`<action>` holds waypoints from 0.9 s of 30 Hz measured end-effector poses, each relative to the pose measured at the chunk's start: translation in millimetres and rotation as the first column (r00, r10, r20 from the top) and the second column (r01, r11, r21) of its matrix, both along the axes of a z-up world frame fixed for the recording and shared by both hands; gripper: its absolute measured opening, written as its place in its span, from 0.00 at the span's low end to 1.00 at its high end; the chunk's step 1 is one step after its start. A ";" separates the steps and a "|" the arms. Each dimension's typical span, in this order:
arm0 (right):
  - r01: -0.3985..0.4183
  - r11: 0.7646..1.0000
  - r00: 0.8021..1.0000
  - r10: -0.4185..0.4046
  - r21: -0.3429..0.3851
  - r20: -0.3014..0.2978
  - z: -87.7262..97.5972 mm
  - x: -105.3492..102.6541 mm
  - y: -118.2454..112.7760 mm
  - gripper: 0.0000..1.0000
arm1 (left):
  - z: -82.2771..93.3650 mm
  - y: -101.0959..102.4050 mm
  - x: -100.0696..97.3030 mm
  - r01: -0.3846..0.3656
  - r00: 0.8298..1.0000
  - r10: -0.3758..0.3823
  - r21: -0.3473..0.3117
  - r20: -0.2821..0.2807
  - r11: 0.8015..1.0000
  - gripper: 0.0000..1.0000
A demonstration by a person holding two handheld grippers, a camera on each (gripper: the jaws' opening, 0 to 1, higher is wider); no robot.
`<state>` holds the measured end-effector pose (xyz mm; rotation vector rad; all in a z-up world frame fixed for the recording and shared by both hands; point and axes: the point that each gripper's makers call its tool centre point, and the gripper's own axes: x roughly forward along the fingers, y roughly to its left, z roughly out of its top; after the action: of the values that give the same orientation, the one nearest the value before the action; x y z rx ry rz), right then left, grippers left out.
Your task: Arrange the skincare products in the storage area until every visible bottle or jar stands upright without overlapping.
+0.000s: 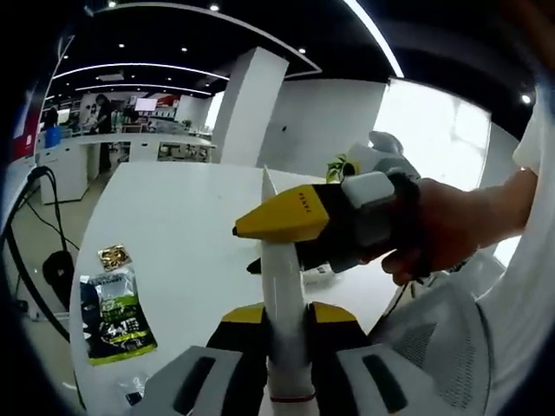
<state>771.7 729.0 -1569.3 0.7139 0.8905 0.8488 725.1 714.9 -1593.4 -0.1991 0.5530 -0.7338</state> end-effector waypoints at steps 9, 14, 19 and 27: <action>-0.083 0.996 0.970 0.088 -0.033 0.228 24.2 0.3 6.8 0.31 | 8.7 2.6 8.6 -0.025 0.996 0.022 0.024 0.090 0.999 0.20; -0.112 0.986 0.924 0.150 -0.127 0.350 30.2 0.3 10.3 0.31 | 3.9 9.6 12.4 -0.060 0.994 0.054 0.068 0.094 0.996 0.21; -0.071 0.987 0.909 0.123 -0.144 0.397 40.6 16.6 -2.8 0.32 | -2.7 20.4 15.3 -0.110 0.990 0.091 0.183 0.111 0.977 0.22; 0.008 0.975 0.873 0.103 -0.224 0.476 53.0 55.5 -36.4 0.32 | -27.2 21.5 -8.5 -0.054 0.996 0.020 0.402 0.089 0.914 0.23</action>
<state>827.2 692.6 -1516.3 0.2605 0.5337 0.9043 716.6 736.4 -1620.5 0.2062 0.6073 -0.5731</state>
